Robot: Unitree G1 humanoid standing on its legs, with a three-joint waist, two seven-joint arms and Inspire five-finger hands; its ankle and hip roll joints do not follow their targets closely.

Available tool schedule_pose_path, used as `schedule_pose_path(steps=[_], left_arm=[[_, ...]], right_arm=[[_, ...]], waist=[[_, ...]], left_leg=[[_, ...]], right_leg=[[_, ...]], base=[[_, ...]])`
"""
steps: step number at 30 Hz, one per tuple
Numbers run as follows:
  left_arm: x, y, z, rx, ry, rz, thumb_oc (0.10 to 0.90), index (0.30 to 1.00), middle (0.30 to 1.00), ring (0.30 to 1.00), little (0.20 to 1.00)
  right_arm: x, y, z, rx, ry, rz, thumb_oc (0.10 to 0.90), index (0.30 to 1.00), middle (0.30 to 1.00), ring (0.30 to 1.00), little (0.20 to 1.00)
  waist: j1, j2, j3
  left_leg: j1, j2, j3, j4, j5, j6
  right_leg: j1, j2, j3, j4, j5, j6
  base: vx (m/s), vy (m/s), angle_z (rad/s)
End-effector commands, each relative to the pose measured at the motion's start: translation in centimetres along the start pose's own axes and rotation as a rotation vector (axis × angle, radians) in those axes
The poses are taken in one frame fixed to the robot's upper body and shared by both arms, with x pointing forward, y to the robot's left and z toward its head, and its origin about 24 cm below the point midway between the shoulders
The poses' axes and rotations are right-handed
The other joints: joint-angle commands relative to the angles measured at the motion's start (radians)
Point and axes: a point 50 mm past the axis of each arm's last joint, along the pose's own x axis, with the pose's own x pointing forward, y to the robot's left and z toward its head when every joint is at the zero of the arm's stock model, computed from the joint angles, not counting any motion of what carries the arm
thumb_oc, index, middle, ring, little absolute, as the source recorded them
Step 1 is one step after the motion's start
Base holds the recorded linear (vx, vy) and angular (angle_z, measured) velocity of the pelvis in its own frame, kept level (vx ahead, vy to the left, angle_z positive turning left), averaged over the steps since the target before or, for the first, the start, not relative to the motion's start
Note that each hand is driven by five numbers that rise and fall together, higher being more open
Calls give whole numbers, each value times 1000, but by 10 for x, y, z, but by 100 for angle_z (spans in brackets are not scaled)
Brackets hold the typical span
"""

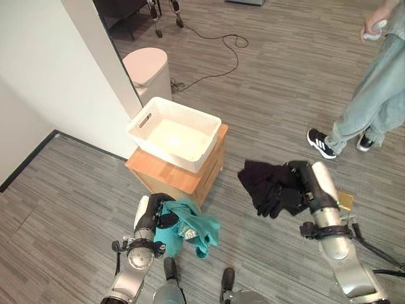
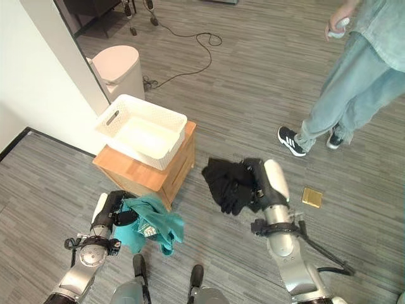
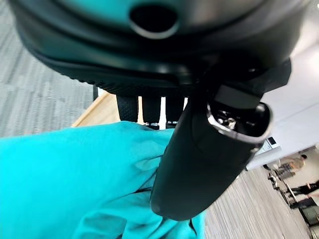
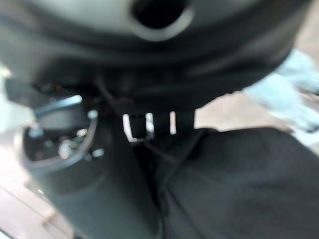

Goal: Pick up bed clothes into laundry basket.

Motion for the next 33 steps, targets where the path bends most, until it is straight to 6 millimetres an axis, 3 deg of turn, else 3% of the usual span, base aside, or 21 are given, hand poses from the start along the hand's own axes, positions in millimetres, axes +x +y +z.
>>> schedule_pose_path(steps=[1,6,7,9,13,17,19,20,24,29,33], left_arm=[[10,17,31,35,-198,86,400,300,300,300,300],[7,6,20,26,-153,26,400,300,300,300,300],[5,3,14,15,-128,0,400,300,300,300,300],[5,2,12,11,-117,-5,400,300,300,300,300],[2,0,3,21,-92,-46,400,300,300,300,300],[-1,-2,-8,3,-41,-58,400,300,300,300,300],[-3,-3,-13,-2,-18,-68,400,300,300,300,300],[-6,-6,-21,-8,21,-87,400,300,300,300,300],[-8,-11,-25,-17,41,-120,400,300,300,300,300],[-13,-26,-24,-39,36,-207,400,300,300,300,300],[-17,-30,-33,-38,72,-230,400,300,300,300,300]], right_arm=[[26,-70,80,-72,-488,-321,400,300,300,300,300],[65,-108,126,-153,-662,-383,400,300,300,300,300],[75,-118,136,-233,-676,-374,400,300,300,300,300],[83,-124,143,-289,-684,-375,400,300,300,300,300],[115,-149,150,-505,-595,-405,400,300,300,300,300],[134,-155,137,-600,-463,-418,400,300,300,300,300],[138,-157,124,-657,-392,-416,400,300,300,300,300],[142,-159,107,-692,-298,-416,400,300,300,300,300],[153,-159,89,-755,-176,-408,400,300,300,300,300],[173,-133,67,-684,-60,-382,400,300,300,300,300],[185,-118,65,-675,-42,-348,400,300,300,300,300]], waist=[[8,14,-119],[48,-21,-152],[72,-46,-164],[79,-53,-169],[134,-95,-175],[161,-103,-165],[172,-104,-156],[183,-104,-148],[192,-101,-135],[218,-75,-97],[245,-77,-80]], left_leg=[[108,12,21,-6,-16,11],[122,2,20,-6,-27,13],[117,-1,15,-6,-34,14],[113,-5,12,-6,-37,15],[93,-17,-2,-6,-42,17],[68,-30,-21,-6,-45,22],[55,-36,-32,-6,-46,23],[41,-43,-42,-6,-46,26],[19,-55,-52,-6,-46,32],[-23,-76,-66,-6,-40,40],[-55,-76,-67,-6,-31,40]], right_leg=[[49,-127,21,11,-112,174],[68,-148,14,7,-104,186],[69,-154,5,5,-104,191],[67,-158,2,6,-103,194],[58,-171,-14,6,-95,207],[55,-181,-30,6,-93,213],[54,-188,-42,7,-92,214],[49,-194,-55,6,-90,218],[37,-206,-66,5,-85,223],[12,-226,-74,4,-77,233],[-16,-225,-77,4,-73,237]], base=[[183,89,-9],[101,45,5],[79,26,24],[54,12,31],[36,5,28],[51,19,13],[43,5,15],[33,4,18],[15,4,23],[1,39,5],[-12,27,2]])
